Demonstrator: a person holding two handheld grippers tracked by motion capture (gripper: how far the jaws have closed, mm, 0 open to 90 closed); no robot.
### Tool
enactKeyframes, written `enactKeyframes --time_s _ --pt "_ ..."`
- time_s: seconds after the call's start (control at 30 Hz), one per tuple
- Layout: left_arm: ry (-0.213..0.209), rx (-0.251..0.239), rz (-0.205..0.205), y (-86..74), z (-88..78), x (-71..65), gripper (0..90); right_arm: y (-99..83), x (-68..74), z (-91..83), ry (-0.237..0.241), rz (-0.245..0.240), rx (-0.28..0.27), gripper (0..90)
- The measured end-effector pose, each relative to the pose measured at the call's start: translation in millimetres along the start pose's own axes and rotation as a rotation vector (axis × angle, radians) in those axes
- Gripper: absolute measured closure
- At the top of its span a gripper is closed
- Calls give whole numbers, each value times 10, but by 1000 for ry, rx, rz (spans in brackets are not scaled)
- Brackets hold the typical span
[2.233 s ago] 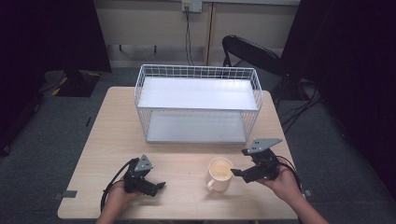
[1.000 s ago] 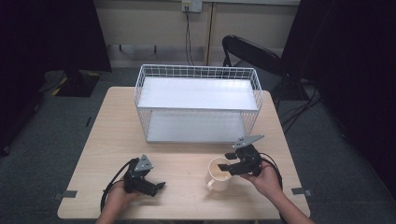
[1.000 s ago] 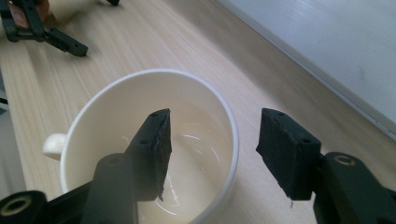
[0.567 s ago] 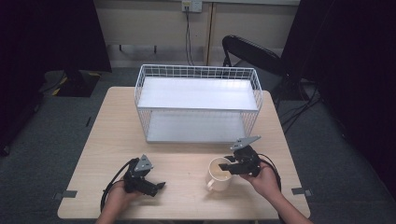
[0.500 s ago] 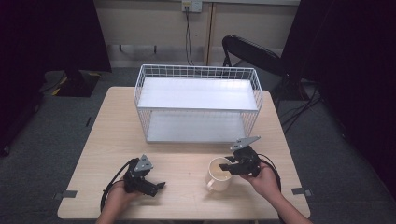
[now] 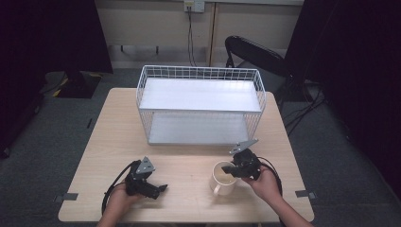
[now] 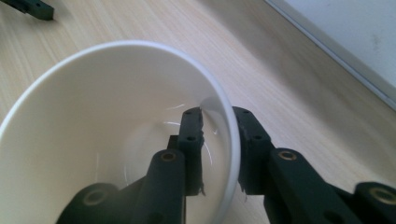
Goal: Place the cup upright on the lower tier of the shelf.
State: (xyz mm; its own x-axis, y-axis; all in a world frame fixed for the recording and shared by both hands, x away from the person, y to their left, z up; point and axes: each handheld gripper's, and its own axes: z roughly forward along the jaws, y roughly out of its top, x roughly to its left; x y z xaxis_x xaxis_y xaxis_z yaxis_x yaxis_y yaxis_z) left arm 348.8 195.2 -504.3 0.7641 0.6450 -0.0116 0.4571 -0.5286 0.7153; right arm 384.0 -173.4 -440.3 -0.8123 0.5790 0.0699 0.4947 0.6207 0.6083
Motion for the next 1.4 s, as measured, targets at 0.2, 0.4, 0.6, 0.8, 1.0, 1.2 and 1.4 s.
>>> enactKeyframes --time_s 0.2,0.4,0.6,0.8,1.0,1.2,1.4 --pt "0 0 0 0 0 0 0 10 22 -25 -50 -34 24 802" --pt "0 1 0 0 0 1 0 -28 -1 -65 -54 -12 -19 829" --pt "0 0 0 0 0 0 0 -41 4 -75 -51 3 -53 830" --pt "0 0 1 0 0 1 0 -10 -15 -110 -61 23 -77 831" --pt "0 0 0 0 0 0 0 10 -40 -121 -79 49 -110 831" --pt "0 0 0 0 0 1 0 52 -72 -124 -98 71 -149 831" --pt "0 0 0 0 0 0 0 96 -104 -125 -103 100 -172 832"
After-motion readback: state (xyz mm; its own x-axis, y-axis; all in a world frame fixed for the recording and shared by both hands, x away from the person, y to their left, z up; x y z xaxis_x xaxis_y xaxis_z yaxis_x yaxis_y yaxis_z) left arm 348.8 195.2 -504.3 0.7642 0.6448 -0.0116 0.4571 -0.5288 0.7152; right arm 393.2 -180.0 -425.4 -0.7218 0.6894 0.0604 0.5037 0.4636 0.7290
